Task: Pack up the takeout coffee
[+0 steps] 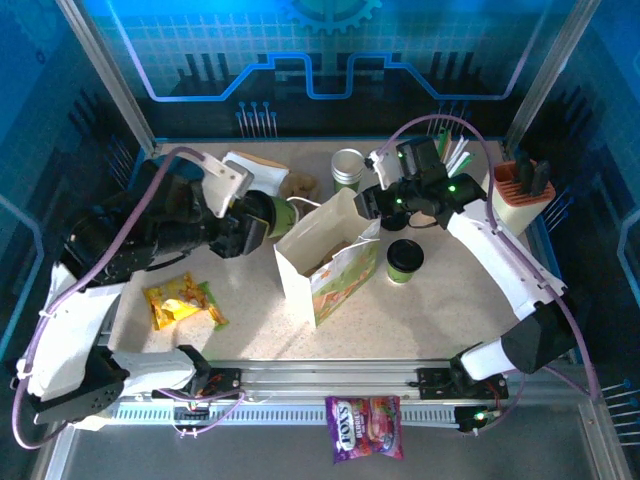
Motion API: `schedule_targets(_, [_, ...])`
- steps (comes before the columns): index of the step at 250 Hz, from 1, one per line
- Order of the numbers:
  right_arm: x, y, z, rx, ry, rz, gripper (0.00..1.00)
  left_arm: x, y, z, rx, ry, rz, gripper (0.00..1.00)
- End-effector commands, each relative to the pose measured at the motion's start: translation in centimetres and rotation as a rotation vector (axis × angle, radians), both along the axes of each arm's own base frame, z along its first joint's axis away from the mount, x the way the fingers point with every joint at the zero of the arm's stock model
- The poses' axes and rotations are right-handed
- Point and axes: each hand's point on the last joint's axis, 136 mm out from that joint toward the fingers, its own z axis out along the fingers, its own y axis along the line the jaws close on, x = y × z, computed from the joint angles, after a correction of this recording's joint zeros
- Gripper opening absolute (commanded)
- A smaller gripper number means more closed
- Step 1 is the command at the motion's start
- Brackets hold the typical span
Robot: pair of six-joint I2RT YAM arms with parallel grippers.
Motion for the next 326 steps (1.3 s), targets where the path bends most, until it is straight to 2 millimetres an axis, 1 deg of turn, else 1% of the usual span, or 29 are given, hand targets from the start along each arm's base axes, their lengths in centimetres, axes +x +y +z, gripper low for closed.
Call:
schedule_targets(1, [-0.6,0.3,0.1,0.003,-0.015,0.019,0.4,0.2,-1.7,-0.4,0.014,0.022,-0.02,0.58])
schedule_targets(37, [-1.0,0.6,-0.1,0.015,-0.007,0.028,0.33,0.3,-4.6,-1.4,0.056,0.045,-0.082,0.58])
schedule_targets(66, [-1.4,0.9,-0.1,0.039,-0.004,0.033,0.31,0.8,-5.9,-3.4,0.113,0.086,-0.101,0.59])
schedule_targets(88, [-1.9,1.3,-0.2,0.065,0.005,0.043,0.31,1.5,-5.9,-4.9,0.172,0.104,-0.086,0.59])
schedule_targets(119, [-2.6,1.8,0.0,0.086,0.01,0.049,0.31,2.2,-6.1,-6.3,0.232,0.113,-0.094,0.6])
schedule_targets(148, [-3.6,3.0,0.2,0.111,0.015,0.073,0.31,3.0,-5.0,-7.3,0.276,0.135,-0.061,0.6])
schedule_targets(172, [-4.1,3.4,0.3,0.099,0.008,0.078,0.34,3.2,-4.3,-7.8,0.281,0.146,-0.05,0.6])
schedule_targets(199, [-3.9,2.9,0.6,0.071,-0.017,0.06,0.37,2.9,-4.1,-8.0,0.271,0.16,-0.057,0.6])
schedule_targets(236, [-2.9,2.0,0.2,-0.012,-0.04,0.03,0.37,2.1,-4.8,-8.5,0.252,0.201,-0.099,0.59])
schedule_targets(277, [-2.6,2.0,-0.4,-0.036,-0.033,0.031,0.31,2.1,-4.8,-9.1,0.287,0.222,-0.114,0.59])
schedule_targets(302, [-2.7,1.9,-0.1,-0.036,-0.045,0.032,0.28,2.1,-5.0,-9.3,0.302,0.229,-0.133,0.59])
schedule_targets(326, [-2.6,2.0,0.0,-0.034,-0.05,0.038,0.23,2.2,-5.1,-9.6,0.321,0.226,-0.155,0.59])
